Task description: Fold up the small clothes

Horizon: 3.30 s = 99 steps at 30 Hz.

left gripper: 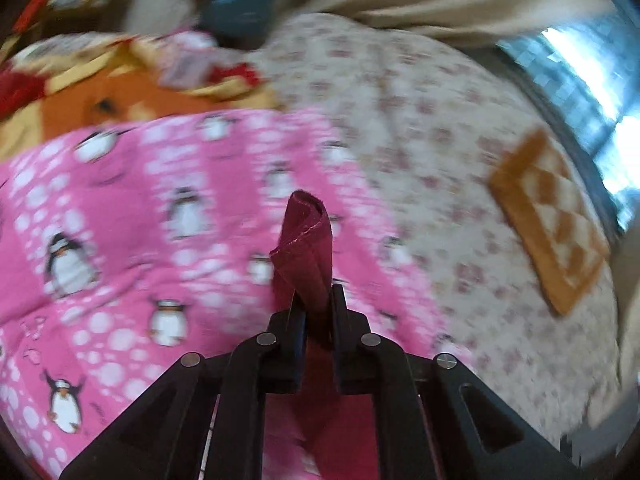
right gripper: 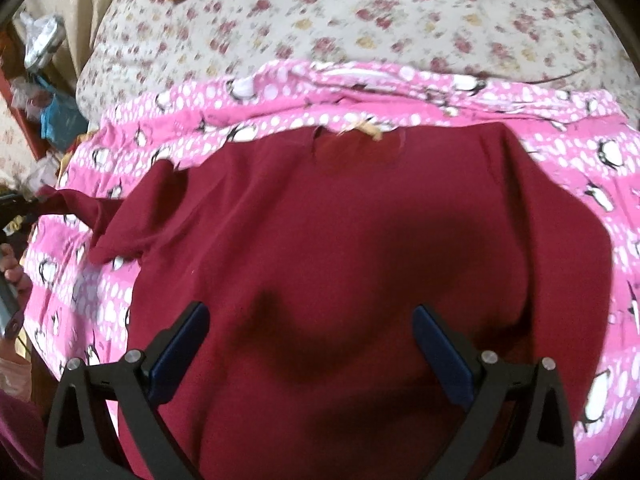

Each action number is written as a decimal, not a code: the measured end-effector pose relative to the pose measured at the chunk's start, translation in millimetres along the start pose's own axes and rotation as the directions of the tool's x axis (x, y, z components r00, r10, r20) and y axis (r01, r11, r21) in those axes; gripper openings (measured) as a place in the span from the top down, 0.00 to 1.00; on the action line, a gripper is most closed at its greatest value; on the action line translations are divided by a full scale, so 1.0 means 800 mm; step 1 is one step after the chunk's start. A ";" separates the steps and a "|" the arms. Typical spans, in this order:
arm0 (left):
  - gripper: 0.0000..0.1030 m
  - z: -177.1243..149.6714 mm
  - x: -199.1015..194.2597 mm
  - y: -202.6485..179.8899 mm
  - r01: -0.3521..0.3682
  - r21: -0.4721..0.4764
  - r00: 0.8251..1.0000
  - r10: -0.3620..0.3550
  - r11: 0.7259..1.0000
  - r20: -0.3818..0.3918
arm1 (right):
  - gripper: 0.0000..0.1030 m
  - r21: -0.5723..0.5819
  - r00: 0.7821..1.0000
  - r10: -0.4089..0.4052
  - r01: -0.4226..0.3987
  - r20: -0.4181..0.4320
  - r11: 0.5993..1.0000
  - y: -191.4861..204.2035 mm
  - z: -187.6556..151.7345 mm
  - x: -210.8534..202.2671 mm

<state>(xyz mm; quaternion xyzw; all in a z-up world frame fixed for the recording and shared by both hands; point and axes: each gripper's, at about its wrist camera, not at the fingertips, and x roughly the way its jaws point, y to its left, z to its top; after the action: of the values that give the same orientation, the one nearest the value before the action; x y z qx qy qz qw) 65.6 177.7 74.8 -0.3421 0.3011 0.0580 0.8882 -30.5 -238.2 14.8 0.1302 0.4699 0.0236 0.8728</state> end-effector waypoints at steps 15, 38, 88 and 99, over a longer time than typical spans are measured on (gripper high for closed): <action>1.00 -0.205 0.009 -0.263 0.377 0.412 0.906 -0.238 0.830 -0.350 | 0.00 0.127 0.990 -0.059 0.043 0.125 0.991 -0.080 0.015 -0.068; 0.85 -0.236 -0.024 -0.161 0.042 0.683 0.978 0.109 0.729 -0.176 | 0.21 -0.005 0.999 0.022 -0.022 0.026 1.000 -0.073 0.054 -0.002; 0.85 -0.199 0.043 -0.090 0.046 0.476 0.951 0.107 0.878 -0.291 | 0.40 -0.288 0.994 -0.030 -0.002 -0.106 0.958 0.037 0.083 0.115; 0.71 -0.163 0.088 -0.149 0.151 0.462 0.924 0.041 0.874 -0.380 | 0.33 -0.284 0.996 0.015 -0.041 -0.093 0.958 0.015 0.046 0.088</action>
<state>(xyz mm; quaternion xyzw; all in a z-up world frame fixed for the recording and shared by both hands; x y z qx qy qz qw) 95.1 -3.8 25.8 -0.1230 0.4613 -0.1114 0.8716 40.3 -222.6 -20.2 0.0083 0.4985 0.1094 0.8599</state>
